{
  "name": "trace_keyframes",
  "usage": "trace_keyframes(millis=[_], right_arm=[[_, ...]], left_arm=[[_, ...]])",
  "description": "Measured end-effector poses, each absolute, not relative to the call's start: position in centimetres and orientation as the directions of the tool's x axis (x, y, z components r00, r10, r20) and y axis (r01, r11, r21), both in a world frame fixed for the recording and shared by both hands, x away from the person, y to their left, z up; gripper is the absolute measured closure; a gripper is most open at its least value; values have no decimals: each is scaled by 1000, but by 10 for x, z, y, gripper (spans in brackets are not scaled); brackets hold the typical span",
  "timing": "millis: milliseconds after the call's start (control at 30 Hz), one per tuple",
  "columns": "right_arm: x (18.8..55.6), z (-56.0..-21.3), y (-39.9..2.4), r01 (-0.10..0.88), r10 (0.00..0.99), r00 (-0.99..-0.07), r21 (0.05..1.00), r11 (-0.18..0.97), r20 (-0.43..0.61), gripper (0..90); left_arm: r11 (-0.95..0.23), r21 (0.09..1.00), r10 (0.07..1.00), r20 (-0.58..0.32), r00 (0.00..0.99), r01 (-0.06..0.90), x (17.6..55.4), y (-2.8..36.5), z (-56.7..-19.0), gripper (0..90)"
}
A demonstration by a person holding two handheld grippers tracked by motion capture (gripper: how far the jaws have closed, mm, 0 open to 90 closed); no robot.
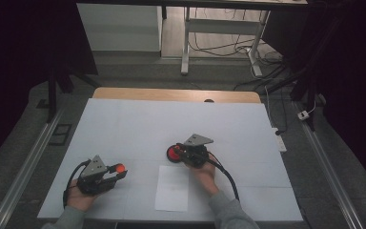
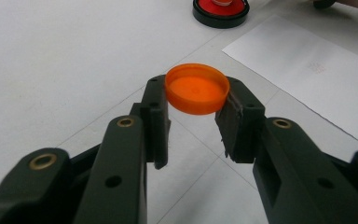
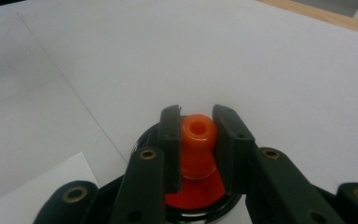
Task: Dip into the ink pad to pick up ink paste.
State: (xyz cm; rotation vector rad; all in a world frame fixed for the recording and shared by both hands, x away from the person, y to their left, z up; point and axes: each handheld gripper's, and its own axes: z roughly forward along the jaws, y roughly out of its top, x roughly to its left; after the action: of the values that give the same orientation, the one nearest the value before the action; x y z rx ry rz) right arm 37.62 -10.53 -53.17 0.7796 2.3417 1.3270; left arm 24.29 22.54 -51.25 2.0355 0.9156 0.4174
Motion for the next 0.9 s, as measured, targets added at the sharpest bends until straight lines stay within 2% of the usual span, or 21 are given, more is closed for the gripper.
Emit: trace_keyframes(millis=[900], right_arm=[[376,-534,-105,298,614,-789,868,397,-10,729]], left_arm=[[-377,809,735,-33,677,450,242,224,-511,645]])
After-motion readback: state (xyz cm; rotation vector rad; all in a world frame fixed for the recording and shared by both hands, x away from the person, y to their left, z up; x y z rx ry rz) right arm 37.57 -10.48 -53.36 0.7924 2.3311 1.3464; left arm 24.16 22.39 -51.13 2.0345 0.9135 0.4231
